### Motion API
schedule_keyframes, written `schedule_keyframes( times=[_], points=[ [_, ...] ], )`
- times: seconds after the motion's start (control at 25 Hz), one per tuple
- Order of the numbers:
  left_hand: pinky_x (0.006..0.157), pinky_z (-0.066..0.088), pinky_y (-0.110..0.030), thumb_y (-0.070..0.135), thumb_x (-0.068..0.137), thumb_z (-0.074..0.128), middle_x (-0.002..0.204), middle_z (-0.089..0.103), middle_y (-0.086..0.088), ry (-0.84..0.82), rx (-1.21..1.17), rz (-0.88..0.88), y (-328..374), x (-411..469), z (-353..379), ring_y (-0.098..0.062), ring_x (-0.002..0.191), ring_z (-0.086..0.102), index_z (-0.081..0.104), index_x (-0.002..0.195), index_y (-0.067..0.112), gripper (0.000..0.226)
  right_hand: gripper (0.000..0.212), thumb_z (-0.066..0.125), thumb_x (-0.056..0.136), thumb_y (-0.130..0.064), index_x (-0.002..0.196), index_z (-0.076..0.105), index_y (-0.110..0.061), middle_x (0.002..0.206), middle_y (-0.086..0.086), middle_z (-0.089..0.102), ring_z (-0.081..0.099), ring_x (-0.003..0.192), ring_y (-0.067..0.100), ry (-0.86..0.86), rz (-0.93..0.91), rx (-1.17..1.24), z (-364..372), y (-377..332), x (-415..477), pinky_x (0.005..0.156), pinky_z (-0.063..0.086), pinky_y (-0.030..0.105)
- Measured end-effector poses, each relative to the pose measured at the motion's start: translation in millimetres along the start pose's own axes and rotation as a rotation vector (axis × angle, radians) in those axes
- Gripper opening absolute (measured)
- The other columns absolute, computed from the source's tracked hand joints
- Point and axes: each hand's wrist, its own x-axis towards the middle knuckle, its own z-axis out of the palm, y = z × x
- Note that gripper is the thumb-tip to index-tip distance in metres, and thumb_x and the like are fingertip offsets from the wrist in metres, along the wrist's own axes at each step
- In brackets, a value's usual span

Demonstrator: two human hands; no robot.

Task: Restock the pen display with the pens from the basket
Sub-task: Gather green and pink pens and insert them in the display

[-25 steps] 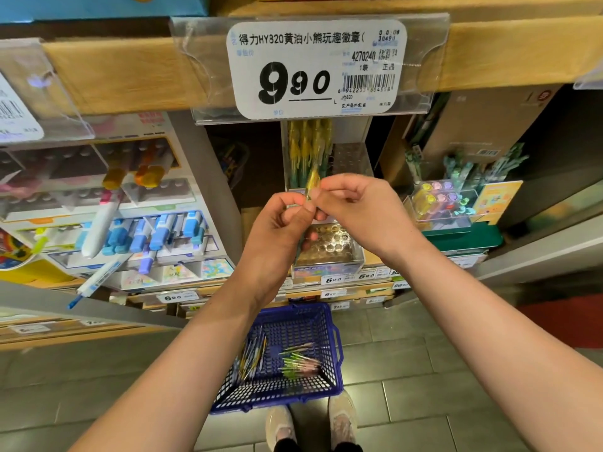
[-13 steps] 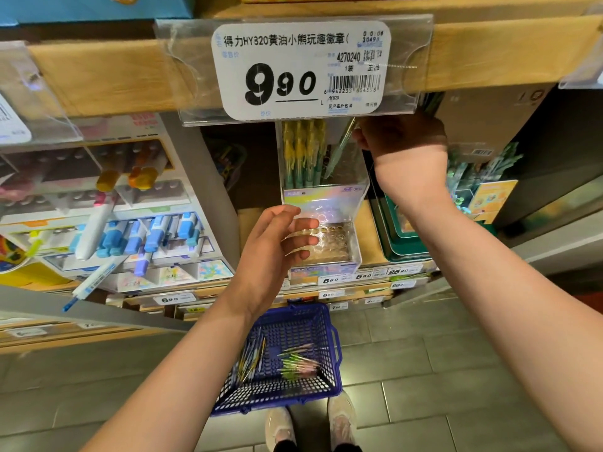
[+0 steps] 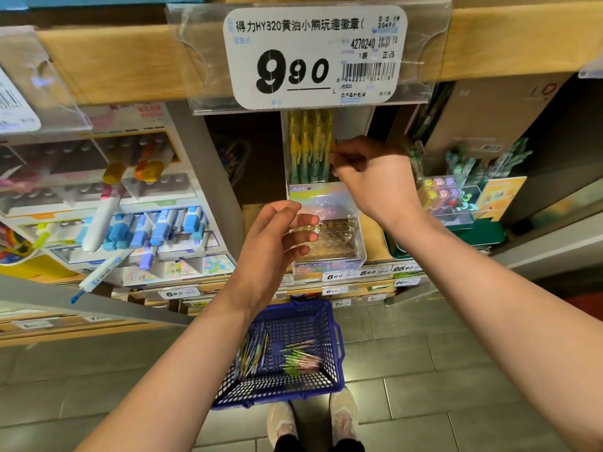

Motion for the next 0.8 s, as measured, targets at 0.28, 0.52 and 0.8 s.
schedule_keyframes(
  times=[0.28,0.52,0.8],
  points=[
    [0.078,0.048,-0.034,0.031,0.103,0.053,0.102,0.075,-0.005,0.008,0.020,0.007,1.7,-0.1,3.5,-0.019,0.085,0.067,0.056,0.115,0.020,0.016,0.021,0.068,0.091,-0.028,0.077,0.075,-0.014,0.059,-0.005,0.064,0.062,0.060,0.014,-0.122,0.120,-0.079,-5.2,1.5,-1.6,0.053,0.039,0.006],
    [0.072,0.049,-0.030,0.036,0.094,0.056,0.090,0.070,-0.004,0.029,0.064,0.046,5.9,-11.3,1.3,-0.018,0.080,0.066,0.058,0.113,0.019,0.026,0.017,0.071,0.091,-0.035,0.104,0.072,-0.023,0.098,-0.008,0.073,0.072,0.086,0.010,-0.294,0.378,0.525,-13.9,-15.4,-43.1,0.068,0.056,0.021],
    [0.065,0.045,-0.028,0.023,0.104,0.050,0.077,0.067,0.002,0.205,0.092,0.069,-34.3,-52.4,-36.0,-0.019,0.070,0.065,0.056,0.103,0.020,0.007,0.017,0.067,0.096,-0.022,0.112,0.069,-0.020,0.103,-0.005,0.072,0.073,0.085,0.015,-0.476,0.431,0.721,15.4,-10.9,-115.5,0.071,0.057,0.022]
  ],
)
